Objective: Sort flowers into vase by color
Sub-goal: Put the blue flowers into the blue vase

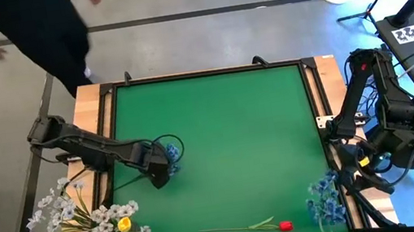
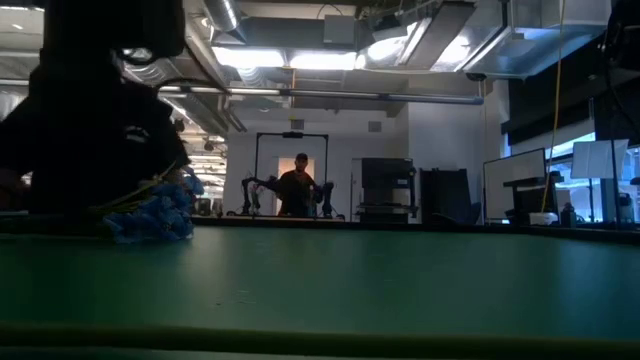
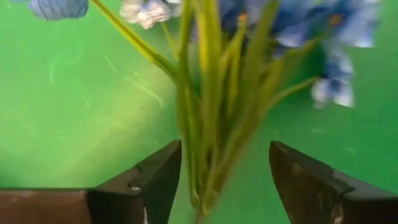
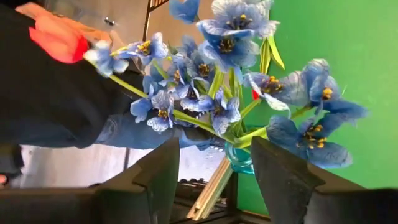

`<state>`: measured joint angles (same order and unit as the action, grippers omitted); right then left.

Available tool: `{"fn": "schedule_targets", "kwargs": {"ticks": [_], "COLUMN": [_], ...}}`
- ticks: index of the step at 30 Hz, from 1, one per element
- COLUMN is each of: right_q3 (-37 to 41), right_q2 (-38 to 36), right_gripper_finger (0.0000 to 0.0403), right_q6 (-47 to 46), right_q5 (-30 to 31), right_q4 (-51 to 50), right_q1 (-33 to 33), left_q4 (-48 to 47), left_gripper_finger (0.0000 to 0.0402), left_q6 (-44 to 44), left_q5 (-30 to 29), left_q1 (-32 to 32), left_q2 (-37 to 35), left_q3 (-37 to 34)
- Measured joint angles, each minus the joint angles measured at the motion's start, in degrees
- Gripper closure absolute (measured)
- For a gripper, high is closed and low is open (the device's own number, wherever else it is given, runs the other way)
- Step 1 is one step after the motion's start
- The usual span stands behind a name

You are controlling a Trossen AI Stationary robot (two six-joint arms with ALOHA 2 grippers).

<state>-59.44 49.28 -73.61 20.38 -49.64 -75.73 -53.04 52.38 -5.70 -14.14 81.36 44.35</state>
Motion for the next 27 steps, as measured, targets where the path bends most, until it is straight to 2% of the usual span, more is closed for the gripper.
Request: {"fn": "schedule_targets", "kwargs": {"ticks": [4, 8, 11, 15, 18, 21, 23, 27], "right_q3": [0.00, 0.00, -0.61, -4.65, -10.29, -15.61, -17.96, -18.88], "right_q2": [0.00, -0.05, -0.42, -0.50, -0.50, -0.54, -0.31, 0.37], "right_gripper_finger": [0.0205, 0.0205, 0.0205, 0.0205, 0.0205, 0.0205, 0.0205, 0.0205], "right_q6": [-2.94, -2.08, 0.87, 7.72, 11.77, 19.70, 27.69, 43.59], "right_q5": [0.13, 3.71, 6.35, 10.78, 14.86, 19.11, 20.85, 21.08], "right_q4": [0.02, 0.05, -0.50, -4.08, -8.20, -9.62, -8.77, -1.31], "right_q1": [0.01, 0.01, 0.18, 3.80, 7.92, 12.95, 16.88, 24.75], "left_q4": [4.80, 14.70, 20.25, 20.70, 20.61, 20.55, 19.81, 22.16], "left_gripper_finger": [0.0155, 0.0167, 0.0197, 0.0263, 0.0330, 0.0385, 0.0387, 0.0383], "left_q6": [0.02, -0.26, -0.24, -0.17, -0.20, -1.07, -4.14, -9.62], "left_q5": [-1.19, -0.67, -2.51, -5.18, -7.87, -15.19, -18.34, -20.94], "left_q1": [0.14, -0.12, -0.84, -1.22, -1.19, -0.86, -0.30, 0.98], "left_q2": [0.02, 0.02, 0.81, 3.66, 4.62, 3.97, 4.04, 3.98], "left_q3": [-3.55, -6.73, -8.20, -7.06, -4.22, 1.54, 5.75, 16.17]}}
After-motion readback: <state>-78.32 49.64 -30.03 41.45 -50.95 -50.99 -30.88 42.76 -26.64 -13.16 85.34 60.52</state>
